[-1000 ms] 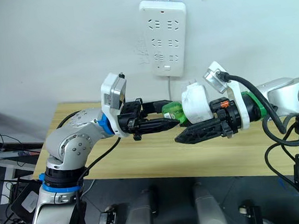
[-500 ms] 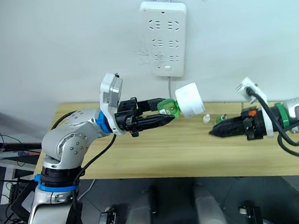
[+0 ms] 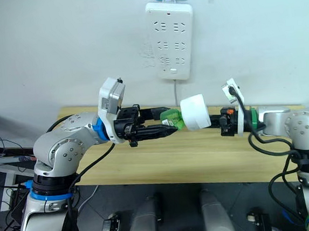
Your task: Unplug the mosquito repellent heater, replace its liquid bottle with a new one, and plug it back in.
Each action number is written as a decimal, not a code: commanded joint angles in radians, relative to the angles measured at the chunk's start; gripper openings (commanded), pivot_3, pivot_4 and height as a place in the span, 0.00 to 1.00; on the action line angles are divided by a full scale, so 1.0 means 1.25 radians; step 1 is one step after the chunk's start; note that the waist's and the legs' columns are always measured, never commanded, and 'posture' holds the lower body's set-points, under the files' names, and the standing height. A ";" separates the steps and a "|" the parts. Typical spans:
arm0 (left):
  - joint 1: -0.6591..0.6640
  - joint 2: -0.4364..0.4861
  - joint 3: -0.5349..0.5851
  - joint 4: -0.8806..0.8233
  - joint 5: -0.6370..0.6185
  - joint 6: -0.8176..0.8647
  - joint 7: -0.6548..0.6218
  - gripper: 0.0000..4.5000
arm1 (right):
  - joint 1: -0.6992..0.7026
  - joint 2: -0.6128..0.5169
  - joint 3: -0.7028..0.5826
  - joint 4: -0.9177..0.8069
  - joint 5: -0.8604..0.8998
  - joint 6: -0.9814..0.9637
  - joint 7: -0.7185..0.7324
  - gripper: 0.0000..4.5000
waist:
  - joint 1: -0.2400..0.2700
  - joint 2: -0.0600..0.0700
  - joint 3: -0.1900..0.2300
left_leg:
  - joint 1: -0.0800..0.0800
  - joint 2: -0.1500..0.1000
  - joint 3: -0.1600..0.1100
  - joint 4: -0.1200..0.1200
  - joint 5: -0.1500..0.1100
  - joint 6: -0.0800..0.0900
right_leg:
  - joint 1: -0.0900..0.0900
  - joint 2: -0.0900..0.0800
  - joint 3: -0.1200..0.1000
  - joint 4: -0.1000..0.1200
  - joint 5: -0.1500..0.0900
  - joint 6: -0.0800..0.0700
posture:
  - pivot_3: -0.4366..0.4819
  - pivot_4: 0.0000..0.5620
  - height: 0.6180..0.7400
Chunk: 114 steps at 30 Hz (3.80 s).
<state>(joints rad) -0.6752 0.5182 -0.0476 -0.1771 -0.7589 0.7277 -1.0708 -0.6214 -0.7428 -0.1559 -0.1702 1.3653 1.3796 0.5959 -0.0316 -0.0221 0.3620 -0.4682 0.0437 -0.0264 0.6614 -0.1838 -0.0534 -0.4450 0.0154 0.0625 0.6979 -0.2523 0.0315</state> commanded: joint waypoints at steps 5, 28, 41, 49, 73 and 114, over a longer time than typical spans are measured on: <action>0.040 -0.022 -0.025 0.004 0.051 -0.065 -0.017 0.50 | -0.097 -0.009 0.022 0.021 0.311 -0.045 -0.187 0.02 | -0.005 -0.002 -0.003 | 0.000 0.000 0.000 0.000 0.000 0.000 | 0.000 0.000 0.000 0.000 0.000 0.000 | 0.45 0.47 1.00; 0.059 -0.007 -0.024 0.003 0.038 -0.040 -0.036 0.50 | -0.021 -0.093 0.167 -0.054 -0.143 -0.088 0.179 0.02 | -0.003 -0.002 -0.004 | 0.000 0.001 0.000 0.000 0.000 0.000 | 0.000 0.000 0.000 0.000 0.000 0.000 | 0.44 0.52 1.00; 0.129 0.006 -0.074 0.083 0.327 -0.533 -0.065 0.50 | 0.006 -0.120 0.020 0.082 -0.174 0.029 0.110 0.14 | 0.000 -0.002 -0.004 | 0.000 0.000 0.001 0.000 0.000 0.000 | 0.000 0.000 0.001 0.000 0.000 0.000 | 0.43 0.54 1.00; 0.142 -0.028 -0.071 0.196 0.434 -0.876 -0.048 0.50 | -0.077 0.005 -0.116 0.257 0.047 0.188 -0.102 0.75 | -0.004 -0.003 -0.004 | 0.001 0.001 0.002 0.000 0.000 0.001 | 0.000 0.000 0.002 0.000 0.001 -0.001 | 0.43 0.55 1.00; 0.105 0.009 -0.062 0.091 0.188 -0.454 -0.081 0.50 | 0.016 -0.121 0.134 0.021 -0.297 -0.356 0.018 0.99 | -0.005 -0.002 -0.004 | 0.001 0.001 0.001 0.000 -0.001 0.002 | 0.000 0.001 0.001 -0.001 -0.001 0.004 | 0.44 0.54 1.00; 0.105 0.052 -0.078 0.086 0.173 -0.194 -0.136 0.50 | 0.093 -0.044 0.094 -0.164 0.102 -0.102 -0.110 0.01 | -0.002 -0.002 -0.004 | 0.001 0.000 0.000 0.000 -0.001 0.002 | 0.001 0.000 0.001 -0.001 -0.001 0.003 | 0.44 0.55 1.00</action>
<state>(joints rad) -0.5506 0.5821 -0.1452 -0.0623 -0.5416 0.4818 -1.2218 -0.5263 -0.7633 -0.0363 -0.2784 1.6073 1.2976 0.3478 -0.0342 -0.0251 0.3569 -0.4677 0.0441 -0.0260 0.6607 -0.1851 -0.0510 -0.4446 0.0160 0.0629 0.6966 -0.2541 0.0363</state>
